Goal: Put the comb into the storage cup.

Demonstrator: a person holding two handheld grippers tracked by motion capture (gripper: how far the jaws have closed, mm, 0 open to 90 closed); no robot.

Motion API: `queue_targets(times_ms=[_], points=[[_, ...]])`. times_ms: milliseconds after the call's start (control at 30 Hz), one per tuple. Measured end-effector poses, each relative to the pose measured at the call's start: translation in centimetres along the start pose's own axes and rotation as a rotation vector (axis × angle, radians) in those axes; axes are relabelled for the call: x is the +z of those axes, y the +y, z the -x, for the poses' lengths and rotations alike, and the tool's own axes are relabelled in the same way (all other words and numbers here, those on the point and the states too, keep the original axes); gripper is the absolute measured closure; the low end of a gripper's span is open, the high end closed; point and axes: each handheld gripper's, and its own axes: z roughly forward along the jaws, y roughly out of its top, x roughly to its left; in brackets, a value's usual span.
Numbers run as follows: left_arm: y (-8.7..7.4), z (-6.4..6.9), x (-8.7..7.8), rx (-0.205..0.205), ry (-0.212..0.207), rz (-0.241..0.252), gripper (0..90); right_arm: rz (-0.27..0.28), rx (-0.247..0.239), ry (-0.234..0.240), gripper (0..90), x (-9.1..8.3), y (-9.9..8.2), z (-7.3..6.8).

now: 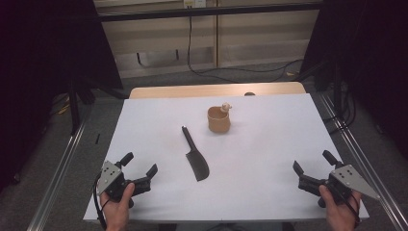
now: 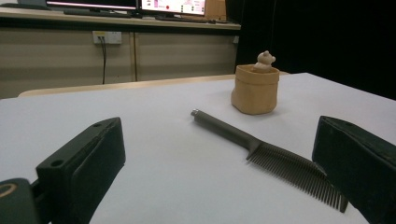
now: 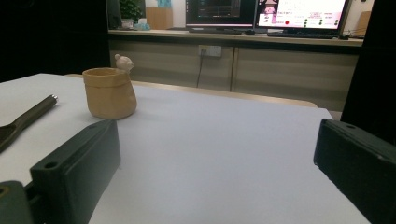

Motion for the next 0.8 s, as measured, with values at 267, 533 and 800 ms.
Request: queue_targets(times_ms=[267,533,800], points=[[0.11,-0.04,0.05,-0.006,0.0,0.001,2.7,-0.001,0.008,0.008,0.0,0.08,-0.03,0.06],[0.16,0.03,0.33,-0.008,-0.017,-0.003,2.7,0.002,0.01,0.018,0.0,0.21,-0.03,0.04],[0.48,0.19,0.6,0.004,-0.059,-0.006,2.7,-0.002,0.017,0.021,0.0,0.15,-0.03,-0.01]])
